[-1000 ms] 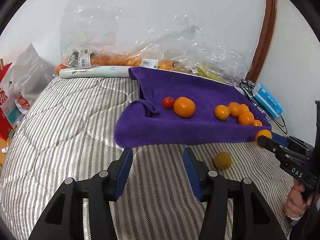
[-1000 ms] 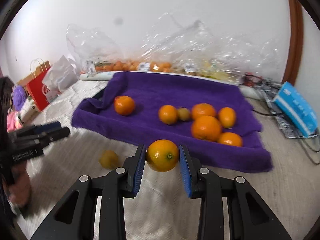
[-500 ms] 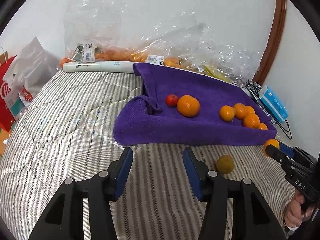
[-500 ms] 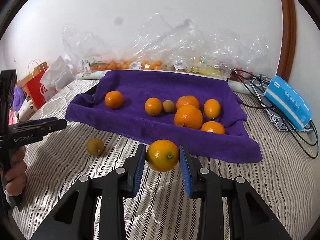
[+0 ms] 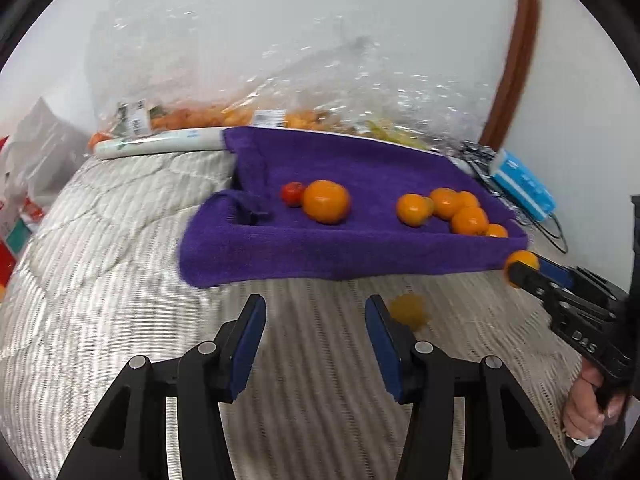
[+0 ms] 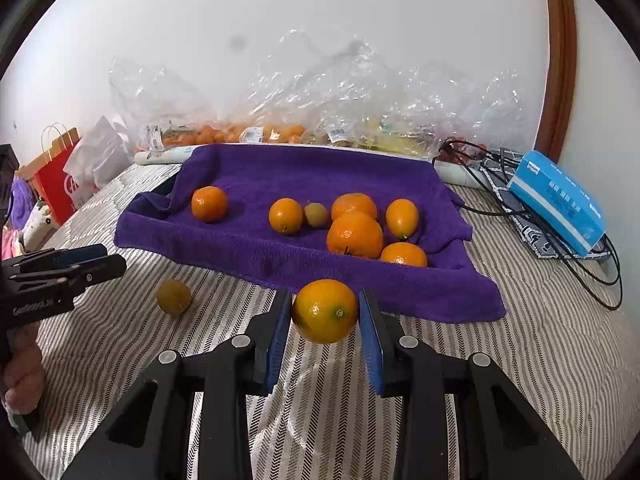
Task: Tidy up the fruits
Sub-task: 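Grasp an orange with the right tool while the left tool grasps a small yellow fruit, then carry both held fruits over the towel and lower them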
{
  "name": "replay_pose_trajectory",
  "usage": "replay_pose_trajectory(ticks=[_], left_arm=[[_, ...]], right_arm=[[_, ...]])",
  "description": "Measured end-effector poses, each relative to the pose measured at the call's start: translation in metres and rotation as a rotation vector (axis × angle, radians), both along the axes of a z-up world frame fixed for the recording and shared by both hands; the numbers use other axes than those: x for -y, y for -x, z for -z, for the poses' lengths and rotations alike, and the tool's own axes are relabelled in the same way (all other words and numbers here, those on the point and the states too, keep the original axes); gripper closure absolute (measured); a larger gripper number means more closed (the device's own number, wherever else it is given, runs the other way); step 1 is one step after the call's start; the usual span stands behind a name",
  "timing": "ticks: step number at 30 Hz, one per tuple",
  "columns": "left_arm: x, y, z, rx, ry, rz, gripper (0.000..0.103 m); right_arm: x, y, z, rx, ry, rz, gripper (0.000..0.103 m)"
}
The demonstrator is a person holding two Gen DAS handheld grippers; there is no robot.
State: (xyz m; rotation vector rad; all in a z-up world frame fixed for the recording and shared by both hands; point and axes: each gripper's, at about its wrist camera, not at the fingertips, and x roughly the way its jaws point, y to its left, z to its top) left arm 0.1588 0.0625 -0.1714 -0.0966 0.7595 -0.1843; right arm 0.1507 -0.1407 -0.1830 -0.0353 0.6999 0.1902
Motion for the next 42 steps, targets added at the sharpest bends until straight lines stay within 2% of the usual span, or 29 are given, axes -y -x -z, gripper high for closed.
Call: replay_pose_trajectory(ticks=[2, 8, 12, 13, 14, 15, 19, 26, 31, 38, 42], left_arm=[[0.012, -0.002, 0.001, -0.006, 0.002, 0.022, 0.054], [0.054, -0.008, 0.011, -0.059, -0.056, 0.121, 0.054], [0.063, -0.016, 0.017, -0.103, -0.056, 0.126, 0.054], [0.065, -0.019, 0.019, -0.119, -0.058, 0.117, 0.06], [0.066, -0.022, 0.021, -0.134, -0.057, 0.108, 0.072], [0.067, -0.022, 0.021, -0.13, -0.062, 0.101, 0.076], [0.069, -0.021, 0.021, -0.13, -0.045, 0.133, 0.075], [0.064, -0.023, 0.022, -0.131, -0.016, 0.118, 0.075], [0.051, -0.025, 0.021, -0.109, 0.053, 0.077, 0.075], [0.057, -0.02, 0.016, -0.075, 0.032, 0.107, 0.075], [0.055, -0.021, 0.016, -0.064, 0.033, 0.091, 0.075]], right_arm=[[0.003, 0.001, -0.001, 0.003, -0.001, 0.013, 0.069], [0.005, 0.002, -0.001, 0.003, 0.013, 0.031, 0.069], [0.009, -0.001, 0.001, -0.017, 0.004, 0.049, 0.069], [0.01, -0.002, 0.002, -0.025, 0.003, 0.056, 0.069], [0.011, -0.003, 0.003, -0.033, 0.0, 0.06, 0.069], [0.012, -0.004, 0.004, -0.038, -0.003, 0.063, 0.069], [0.014, -0.004, 0.004, -0.041, -0.014, 0.062, 0.069], [0.01, -0.004, 0.005, -0.04, -0.01, 0.041, 0.069], [0.009, -0.005, 0.008, -0.054, -0.017, 0.025, 0.069], [0.007, -0.004, 0.008, -0.043, -0.035, -0.016, 0.069], [0.005, -0.004, 0.009, -0.047, -0.037, -0.033, 0.069]])
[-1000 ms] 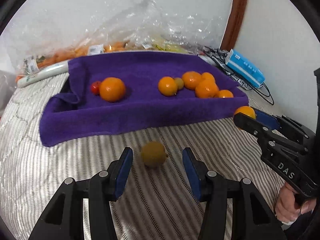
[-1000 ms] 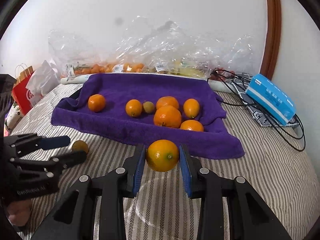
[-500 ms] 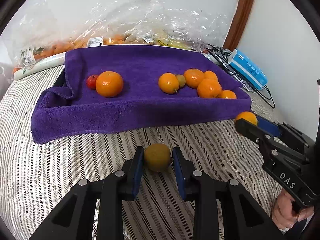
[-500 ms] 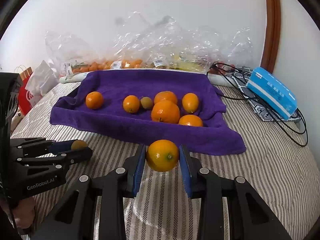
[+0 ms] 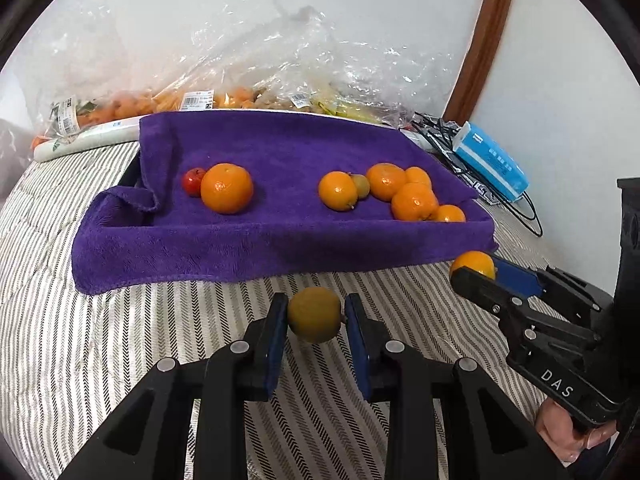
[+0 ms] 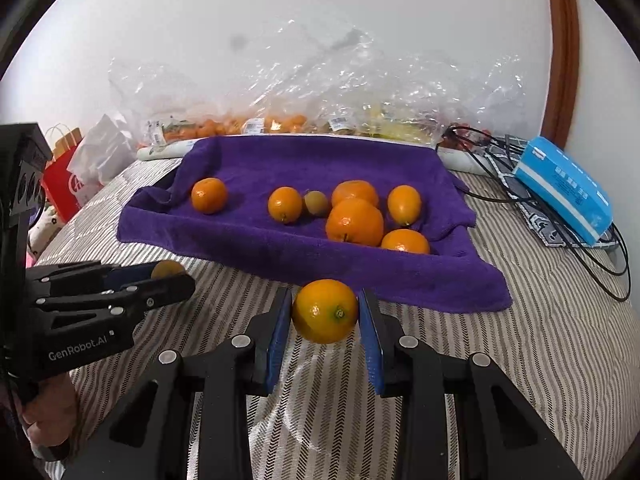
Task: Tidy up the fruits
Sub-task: 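Carry both held fruits over the towel and lower them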
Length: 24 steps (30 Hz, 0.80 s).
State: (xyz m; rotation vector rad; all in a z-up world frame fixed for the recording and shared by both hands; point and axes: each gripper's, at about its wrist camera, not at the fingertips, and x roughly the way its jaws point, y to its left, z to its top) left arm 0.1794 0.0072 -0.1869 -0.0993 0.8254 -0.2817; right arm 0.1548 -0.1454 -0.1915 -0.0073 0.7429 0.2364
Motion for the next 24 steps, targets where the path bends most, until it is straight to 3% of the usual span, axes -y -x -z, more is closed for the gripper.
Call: replay_pose_trajectory(ticks=[8, 13, 24], left_arm=[[-0.018, 0.0, -0.006, 0.044, 0.032, -0.106, 0.075], [-0.019, 0.004, -0.009, 0.074, 0.03, -0.119, 0.075], [-0.027, 0.011, -0.017, 0.13, 0.043, -0.179, 0.076]], right_arm=[[0.007, -0.002, 0.002, -0.003, -0.044, 0.008, 0.069], [0.004, 0.002, -0.001, 0.016, -0.05, -0.017, 0.069], [-0.004, 0.019, -0.013, 0.127, -0.039, -0.033, 0.069]])
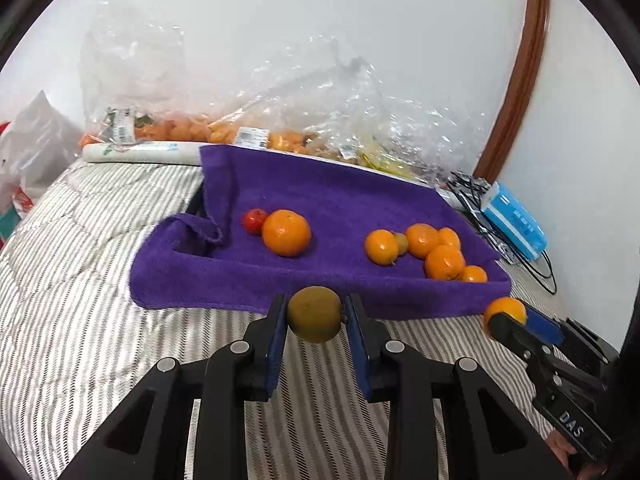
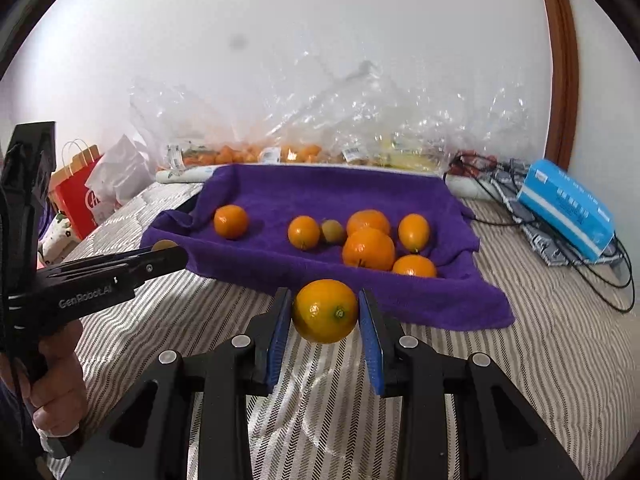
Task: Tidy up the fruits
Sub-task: 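Carry both held fruits over the towel and lower them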
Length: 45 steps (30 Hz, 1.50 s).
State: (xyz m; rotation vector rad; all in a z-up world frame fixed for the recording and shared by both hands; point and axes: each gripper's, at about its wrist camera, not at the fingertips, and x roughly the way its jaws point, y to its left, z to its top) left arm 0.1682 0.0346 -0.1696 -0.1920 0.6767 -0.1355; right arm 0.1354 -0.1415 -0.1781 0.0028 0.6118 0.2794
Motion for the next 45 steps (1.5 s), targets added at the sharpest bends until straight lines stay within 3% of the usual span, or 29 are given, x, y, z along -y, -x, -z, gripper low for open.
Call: replay_pose_trajectory(ticks=[4, 9, 14, 18, 26, 31, 36, 42, 45], left_arm=[[-0.004, 0.005, -0.007, 0.034, -0.016, -0.03, 0.076], [-0.009, 0.007, -0.015, 0.051, -0.061, -0.076, 0.076], [-0.026, 0.001, -0.029, 0.024, 0.006, -0.073, 0.076], [-0.031, -0.012, -0.049, 0.075, -0.062, -0.111, 0.076], [-0.047, -0.06, -0.068, 0.104, -0.058, -0.149, 0.076], [-0.057, -0.079, -0.053, 0.096, -0.078, -0.141, 0.076], [-0.074, -0.083, -0.029, 0.053, 0.022, -0.127, 0.076], [-0.078, -0.087, -0.017, 0.031, 0.073, -0.121, 0.076], [-0.072, -0.089, -0.011, 0.027, 0.042, -0.119, 0.076]], right_arm=[[0.002, -0.004, 0.0, -0.016, -0.007, 0.005, 0.069], [0.01, -0.005, -0.006, -0.004, -0.088, -0.006, 0.069], [0.012, -0.012, -0.035, 0.033, -0.099, -0.035, 0.069], [0.013, -0.027, -0.061, 0.077, -0.099, -0.04, 0.069], [0.005, -0.072, -0.087, 0.137, -0.103, -0.061, 0.069], [0.0, -0.107, -0.07, 0.102, -0.089, -0.069, 0.069], [0.006, -0.124, -0.037, 0.014, -0.092, -0.071, 0.069], [0.012, -0.129, -0.025, -0.03, -0.13, -0.086, 0.069], [0.009, -0.127, -0.019, -0.031, -0.099, -0.097, 0.069]])
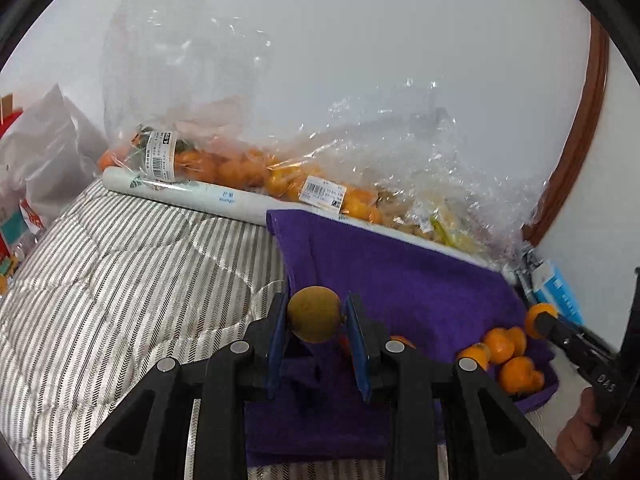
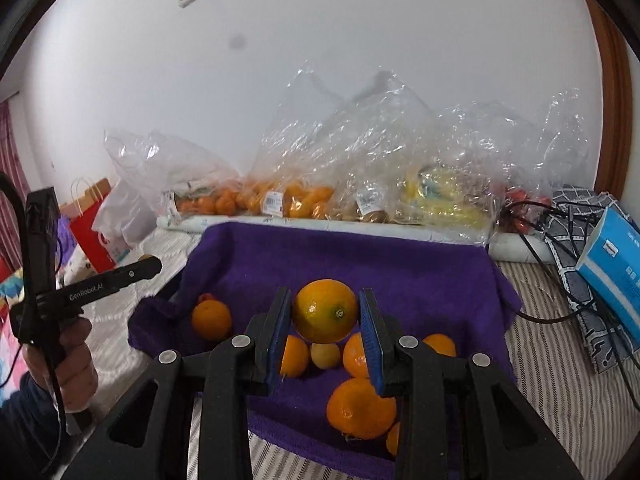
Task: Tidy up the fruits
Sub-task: 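Carry both held fruits over the towel and lower them, then release the orange with the right tool while the left tool releases the yellow fruit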
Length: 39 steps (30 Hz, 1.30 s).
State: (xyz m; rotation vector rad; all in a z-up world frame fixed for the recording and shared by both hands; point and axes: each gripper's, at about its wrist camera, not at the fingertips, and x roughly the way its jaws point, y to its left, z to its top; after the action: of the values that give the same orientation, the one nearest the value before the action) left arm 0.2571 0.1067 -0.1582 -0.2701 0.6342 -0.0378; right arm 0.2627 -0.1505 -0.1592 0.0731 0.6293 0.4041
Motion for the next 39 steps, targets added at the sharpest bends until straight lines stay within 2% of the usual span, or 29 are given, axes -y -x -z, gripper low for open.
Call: replay_pose_trajectory(ticks=[5, 13, 20, 39], left_arm=[[0.003, -0.005, 0.008, -0.026, -0.001, 0.013, 0.076], [0.008, -0.004, 0.011, -0.025, -0.01, 0.034, 0.075], [0.012, -0.003, 0.012, -0.024, -0.033, 0.044, 0.075], [0.017, -0.009, 0.016, -0.056, -0.051, 0.053, 0.075]], right_arm=[[-0.005, -0.001, 0.009, -0.019, 0.026, -0.001, 0.069], [-0.019, 0.002, 0.018, -0.023, 0.081, -0.055, 0.069], [-0.025, -0.001, 0.028, -0.061, 0.105, -0.076, 0.069], [-0.032, -0.002, 0.034, -0.072, 0.154, -0.079, 0.069]])
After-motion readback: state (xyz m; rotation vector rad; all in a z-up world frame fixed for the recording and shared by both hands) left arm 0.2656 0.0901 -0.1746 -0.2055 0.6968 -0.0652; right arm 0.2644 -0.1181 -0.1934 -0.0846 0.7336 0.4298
